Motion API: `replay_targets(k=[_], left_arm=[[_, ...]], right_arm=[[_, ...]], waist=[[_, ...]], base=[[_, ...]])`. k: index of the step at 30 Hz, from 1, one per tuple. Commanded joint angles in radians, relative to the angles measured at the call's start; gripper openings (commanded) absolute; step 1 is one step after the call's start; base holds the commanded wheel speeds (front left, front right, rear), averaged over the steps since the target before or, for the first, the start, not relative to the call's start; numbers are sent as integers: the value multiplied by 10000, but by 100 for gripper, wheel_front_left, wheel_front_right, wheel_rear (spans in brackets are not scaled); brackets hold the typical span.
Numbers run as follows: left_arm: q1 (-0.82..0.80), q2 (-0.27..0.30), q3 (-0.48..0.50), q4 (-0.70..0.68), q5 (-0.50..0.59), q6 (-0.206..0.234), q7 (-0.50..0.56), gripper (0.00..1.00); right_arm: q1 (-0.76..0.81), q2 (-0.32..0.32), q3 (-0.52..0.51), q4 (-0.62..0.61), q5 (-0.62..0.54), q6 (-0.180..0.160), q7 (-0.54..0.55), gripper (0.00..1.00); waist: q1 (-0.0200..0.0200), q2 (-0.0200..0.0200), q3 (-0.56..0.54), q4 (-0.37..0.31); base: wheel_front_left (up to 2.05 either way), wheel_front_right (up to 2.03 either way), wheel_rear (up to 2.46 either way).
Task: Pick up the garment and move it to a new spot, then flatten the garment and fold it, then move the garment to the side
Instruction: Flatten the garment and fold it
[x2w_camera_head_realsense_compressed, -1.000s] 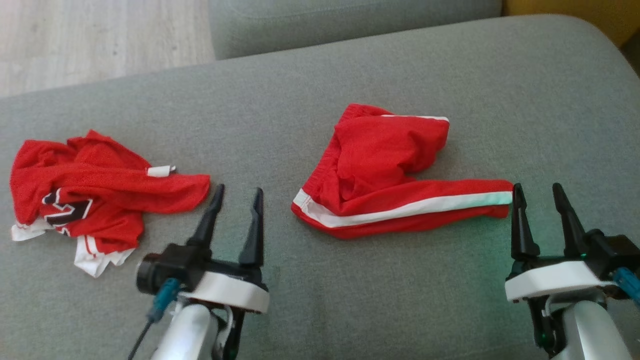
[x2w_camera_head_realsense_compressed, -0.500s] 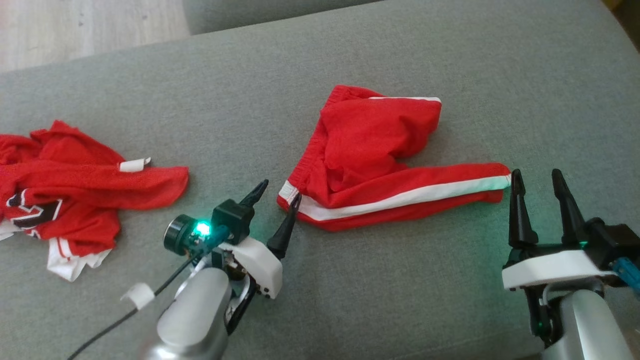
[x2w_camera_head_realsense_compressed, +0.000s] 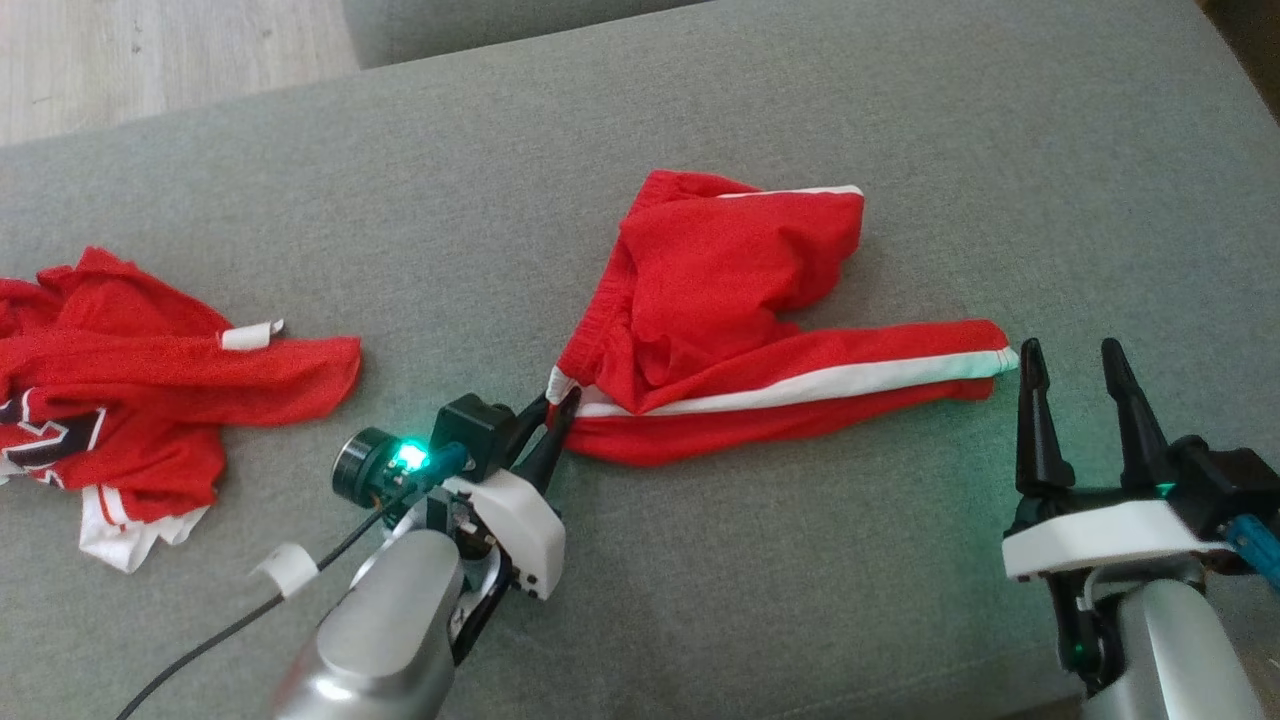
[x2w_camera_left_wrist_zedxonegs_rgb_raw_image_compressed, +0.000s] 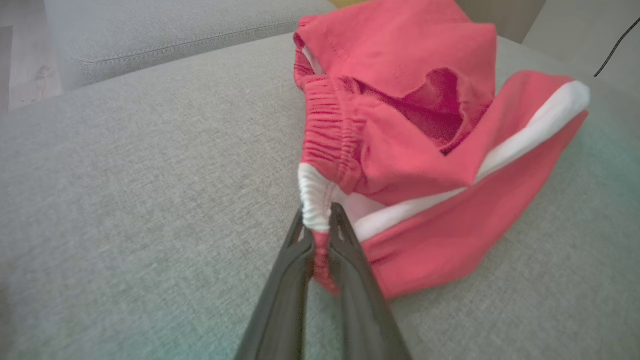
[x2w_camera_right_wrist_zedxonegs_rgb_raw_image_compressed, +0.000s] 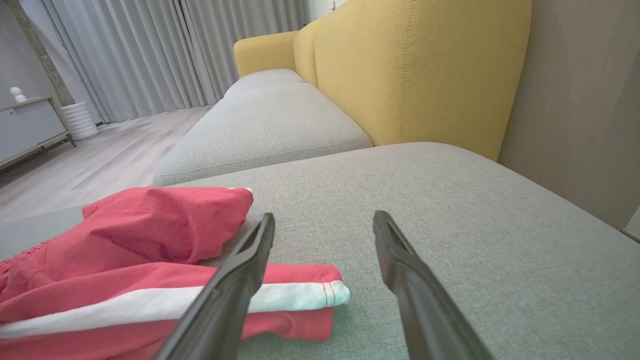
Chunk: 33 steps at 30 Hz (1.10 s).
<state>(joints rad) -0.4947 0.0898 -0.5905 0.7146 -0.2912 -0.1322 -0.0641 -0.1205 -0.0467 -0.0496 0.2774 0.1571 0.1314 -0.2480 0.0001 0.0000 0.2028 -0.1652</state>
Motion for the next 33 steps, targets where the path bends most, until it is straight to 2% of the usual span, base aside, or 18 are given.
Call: replay_targets(k=[1,14,22,33], left_arm=[[-535,187,173,-240,-80,20,-207,0],[-195,136,191,-821,-307,272,-1396,0],[-31,107,152,-1118,-352,425,-1564,0],[-68,127,1,-1351,-391,493,-1513,0]], right_arm=[[-365,-36,224,-236,-25,-7,-137,100],[-357,-36,-120,839,-409,-7,-13,100],[-800,-36,-446,1788,-311,-7,399,100],[-1683,-36,-291,3307,-101,-7,593,100]], waist=[[-1,0,-20,15],[-1,0,-315,287],[-1,0,-346,400],[-1,0,-175,522]], base=[[0,0,0],[0,0,0],[0,0,0],[0,0,0]])
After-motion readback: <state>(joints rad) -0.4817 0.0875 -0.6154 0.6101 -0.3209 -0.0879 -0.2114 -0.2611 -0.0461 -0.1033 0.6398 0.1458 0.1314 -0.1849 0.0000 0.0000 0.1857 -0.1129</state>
